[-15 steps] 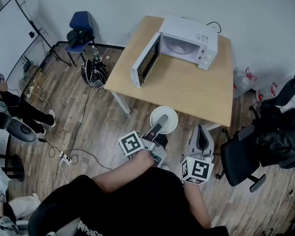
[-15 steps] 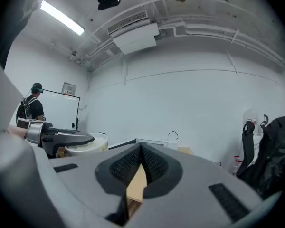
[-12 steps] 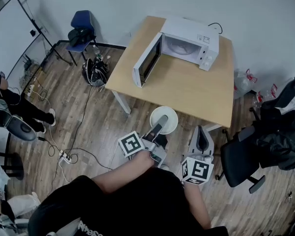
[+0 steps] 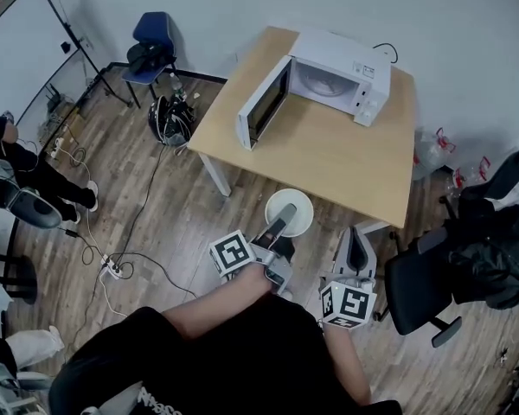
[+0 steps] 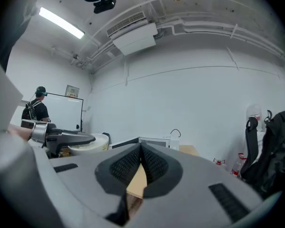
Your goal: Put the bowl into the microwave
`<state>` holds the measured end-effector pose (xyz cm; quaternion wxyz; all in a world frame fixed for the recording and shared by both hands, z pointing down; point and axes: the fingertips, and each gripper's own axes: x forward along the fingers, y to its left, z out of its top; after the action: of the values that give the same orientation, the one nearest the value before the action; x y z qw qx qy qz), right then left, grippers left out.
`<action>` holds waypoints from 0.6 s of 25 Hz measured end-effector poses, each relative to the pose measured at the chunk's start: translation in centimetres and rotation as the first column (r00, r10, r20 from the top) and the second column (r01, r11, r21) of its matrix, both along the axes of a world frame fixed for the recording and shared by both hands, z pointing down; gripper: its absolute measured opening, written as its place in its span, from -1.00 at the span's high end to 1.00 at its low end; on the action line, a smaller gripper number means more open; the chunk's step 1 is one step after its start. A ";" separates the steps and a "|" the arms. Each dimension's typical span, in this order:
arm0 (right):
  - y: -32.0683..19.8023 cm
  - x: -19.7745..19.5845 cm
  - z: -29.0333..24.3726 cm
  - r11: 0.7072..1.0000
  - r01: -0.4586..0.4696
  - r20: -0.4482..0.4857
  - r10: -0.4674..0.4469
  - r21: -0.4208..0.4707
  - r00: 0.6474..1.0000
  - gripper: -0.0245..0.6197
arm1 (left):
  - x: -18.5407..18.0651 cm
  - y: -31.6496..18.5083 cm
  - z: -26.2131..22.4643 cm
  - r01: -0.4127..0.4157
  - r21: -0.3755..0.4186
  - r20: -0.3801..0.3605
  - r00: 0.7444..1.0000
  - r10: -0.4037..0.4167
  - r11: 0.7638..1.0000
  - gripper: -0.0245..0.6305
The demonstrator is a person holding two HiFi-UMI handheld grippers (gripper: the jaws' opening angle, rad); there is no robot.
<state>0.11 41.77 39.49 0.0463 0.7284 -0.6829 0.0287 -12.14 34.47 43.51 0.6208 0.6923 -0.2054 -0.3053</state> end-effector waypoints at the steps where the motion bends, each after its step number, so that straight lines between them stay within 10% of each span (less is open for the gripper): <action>1: 0.1 0.3 0.2 1.000 0.006 -0.002 -0.006 0.000 1.000 0.74 | 0.2 0.2 0.1 0.006 0.000 -0.002 1.000 -0.006 1.000 0.28; 15: -1.7 3.4 0.8 0.998 0.057 -0.004 -0.057 -0.011 0.998 0.74 | 1.9 -0.5 0.3 0.034 0.014 0.011 0.999 -0.034 0.999 0.28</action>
<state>3.50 40.05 40.34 0.0525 0.7085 -0.7031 0.0297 -10.25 33.95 43.82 0.6095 0.6946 -0.2184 -0.3136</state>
